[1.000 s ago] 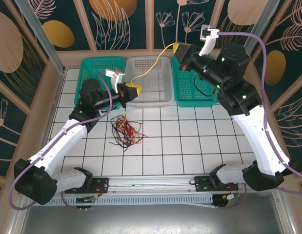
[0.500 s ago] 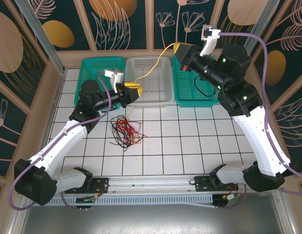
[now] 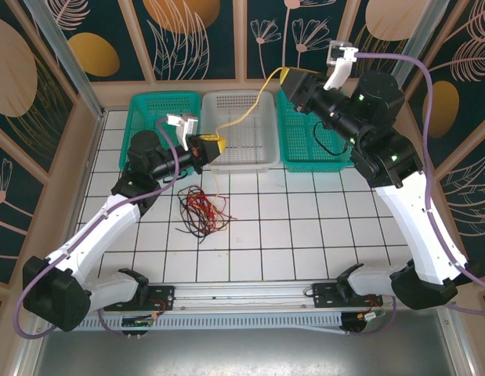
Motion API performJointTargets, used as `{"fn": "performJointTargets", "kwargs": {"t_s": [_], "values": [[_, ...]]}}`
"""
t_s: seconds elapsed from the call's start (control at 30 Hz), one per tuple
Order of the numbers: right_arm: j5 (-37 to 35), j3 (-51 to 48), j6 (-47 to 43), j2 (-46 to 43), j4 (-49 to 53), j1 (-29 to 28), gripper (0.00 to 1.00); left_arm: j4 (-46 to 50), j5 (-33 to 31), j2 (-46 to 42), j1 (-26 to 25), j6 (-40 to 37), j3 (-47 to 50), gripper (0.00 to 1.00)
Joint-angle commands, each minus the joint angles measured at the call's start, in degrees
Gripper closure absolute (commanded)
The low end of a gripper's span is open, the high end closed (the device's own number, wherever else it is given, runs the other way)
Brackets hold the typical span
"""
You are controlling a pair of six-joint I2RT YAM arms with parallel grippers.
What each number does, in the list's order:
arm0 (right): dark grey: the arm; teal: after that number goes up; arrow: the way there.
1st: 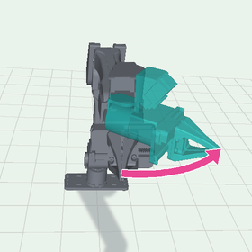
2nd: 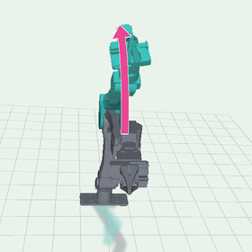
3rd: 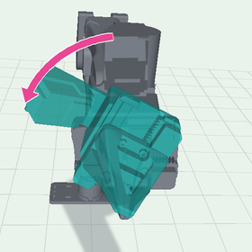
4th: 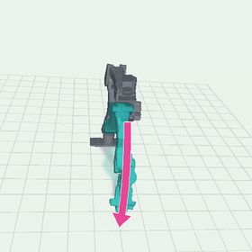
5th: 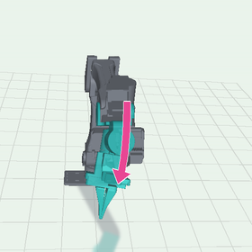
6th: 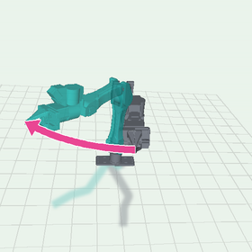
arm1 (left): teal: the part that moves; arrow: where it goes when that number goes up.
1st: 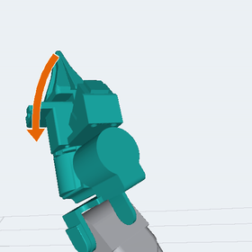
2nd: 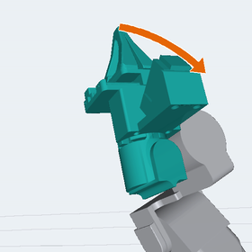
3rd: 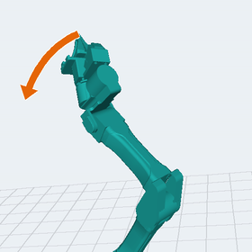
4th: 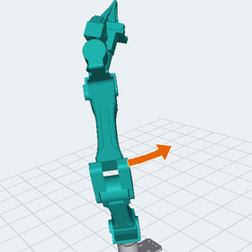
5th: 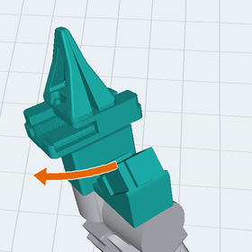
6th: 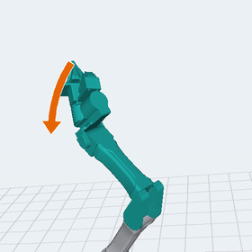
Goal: Untangle the cables
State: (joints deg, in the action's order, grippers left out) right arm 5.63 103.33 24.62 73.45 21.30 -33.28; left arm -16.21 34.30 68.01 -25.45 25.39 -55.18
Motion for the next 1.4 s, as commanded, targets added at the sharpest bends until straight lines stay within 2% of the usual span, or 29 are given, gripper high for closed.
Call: {"fn": "performJointTargets", "kwargs": {"t_s": [0.0, 0.03, 0.07, 0.17, 0.3, 0.4, 0.57, 0.67, 0.73, 0.83, 0.87, 0.93, 1.0, 1.2, 1.23, 1.27, 1.37], "values": [[-8.99, 0.2, 0.81, -0.33, 2.62, 1.29, 0.18, 5.16, -13.77, -0.5, 1.01, -0.04, -4.22, 1.0], [-11.08, 0.06, 1.31, -0.33, 4.1, 1.61, 0.1, 6.95, -16.34, 0.09, 1.99, 0.72, -5.45, 1.0], [-13.15, -0.37, 1.96, -0.53, 5.59, 1.6, 0.08, 9.27, -19.56, 0.88, 3.51, 2.24, -7.24, 1.0], [-13.79, -5.1, 3.08, -2.87, 5.99, 3.74, 0.08, 14.45, -26.72, 3.62, 7.49, 4.84, -11.95, 1.0], [-10.48, -13.77, 5.54, -7.36, 2.97, 3.83, 0.08, 23.88, -35.28, 11.15, 11.72, 1.78, -23.35, 1.0], [-6.92, -21.3, 8.51, -10.51, -0.03, 3.67, 0.14, 24.16, -40.05, 15.84, 15.52, 0.21, -28.79, 1.0], [-3.35, -32.73, 14.34, -13.57, -5.21, 2.26, 0.2, 29.25, -41.36, 27.68, 19.45, -0.53, -41.74, 1.0], [-5.49, -35.78, 15.11, -12.76, -6.0, -3.14, 0.24, 34.78, -43.35, 35.21, 20.48, -1.62, -49.25, 1.0], [-7.28, -36.0, 14.58, -11.28, -5.72, -6.43, 0.25, 35.65, -44.67, 38.02, 20.86, -1.81, -50.11, 1.0], [-8.0, -36.07, 14.58, -8.61, -5.95, -9.64, 0.26, 32.65, -45.1, 39.02, 21.12, -0.93, -46.03, 1.0], [-7.77, -36.26, 14.83, -7.93, -6.22, -10.08, 0.26, 31.05, -44.7, 39.01, 21.1, -0.49, -44.04, 0.96], [-6.99, -36.74, 15.34, -6.74, -7.0, -10.55, 0.26, 28.27, -43.47, 38.88, 21.15, 0.29, -40.28, 0.7], [-6.68, -36.93, 15.73, -5.62, -7.32, -10.76, 0.26, 27.09, -42.74, 38.54, 21.13, 1.16, -37.48, 0.51], [-7.58, -36.84, 15.46, -2.83, -5.68, -12.32, 0.25, 23.3, -41.44, 32.15, 21.15, 2.47, -30.05, 0.27], [-7.81, -36.89, 15.42, -2.05, -5.44, -12.74, 0.25, 22.47, -40.19, 30.61, 21.15, 2.1, -28.85, 0.12], [-7.98, -36.92, 15.52, -1.15, -5.31, -13.19, 0.25, 22.33, -39.47, 28.45, 21.06, 2.04, -28.06, 0.05], [-9.07, -36.75, 15.42, 1.62, -5.37, -15.41, 0.25, 23.98, -38.27, 24.72, 21.06, 2.16, -26.76, 0.05]]}}
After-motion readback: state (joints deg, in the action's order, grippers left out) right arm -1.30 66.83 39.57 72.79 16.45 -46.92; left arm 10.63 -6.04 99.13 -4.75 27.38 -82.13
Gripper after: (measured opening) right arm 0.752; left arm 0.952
